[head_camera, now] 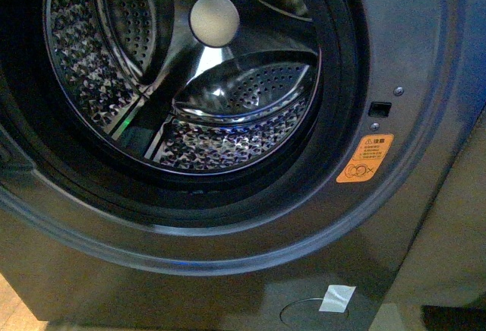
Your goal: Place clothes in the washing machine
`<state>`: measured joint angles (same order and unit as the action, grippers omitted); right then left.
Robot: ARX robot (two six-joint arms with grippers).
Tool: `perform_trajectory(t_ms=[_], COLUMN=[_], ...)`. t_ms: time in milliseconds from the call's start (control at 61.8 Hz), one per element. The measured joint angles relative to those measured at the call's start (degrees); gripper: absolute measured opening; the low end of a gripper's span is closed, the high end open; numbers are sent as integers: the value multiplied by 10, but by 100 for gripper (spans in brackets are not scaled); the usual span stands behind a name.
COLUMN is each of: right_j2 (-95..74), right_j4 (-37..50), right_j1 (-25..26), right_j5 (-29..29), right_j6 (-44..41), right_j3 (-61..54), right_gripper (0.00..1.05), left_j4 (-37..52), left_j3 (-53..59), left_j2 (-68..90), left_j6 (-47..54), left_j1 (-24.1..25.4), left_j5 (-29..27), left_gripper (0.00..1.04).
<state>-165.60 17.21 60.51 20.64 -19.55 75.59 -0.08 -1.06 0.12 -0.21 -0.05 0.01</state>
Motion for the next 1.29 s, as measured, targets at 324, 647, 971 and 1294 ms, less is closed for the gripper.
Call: perform_trajectory(t_ms=[324, 647, 971, 1294], right_j2=[-5, 85, 335, 635], right_j4=[53, 187, 285, 296], right_j1=[9, 20, 67, 102], right_j5=[-17, 30, 173, 307], right_j6=[5, -30, -32, 46], right_j3=[-7, -104, -284, -385], right_gripper=[47, 2, 3, 3], left_j4=[0, 0, 0, 0], left_j3=[0, 0, 0, 0], left_j2=[0, 0, 0, 0], left_j6=[0, 0, 0, 0], left_j1=[0, 0, 0, 0], left_j5=[0, 0, 0, 0], left_gripper=[98, 98, 98, 98])
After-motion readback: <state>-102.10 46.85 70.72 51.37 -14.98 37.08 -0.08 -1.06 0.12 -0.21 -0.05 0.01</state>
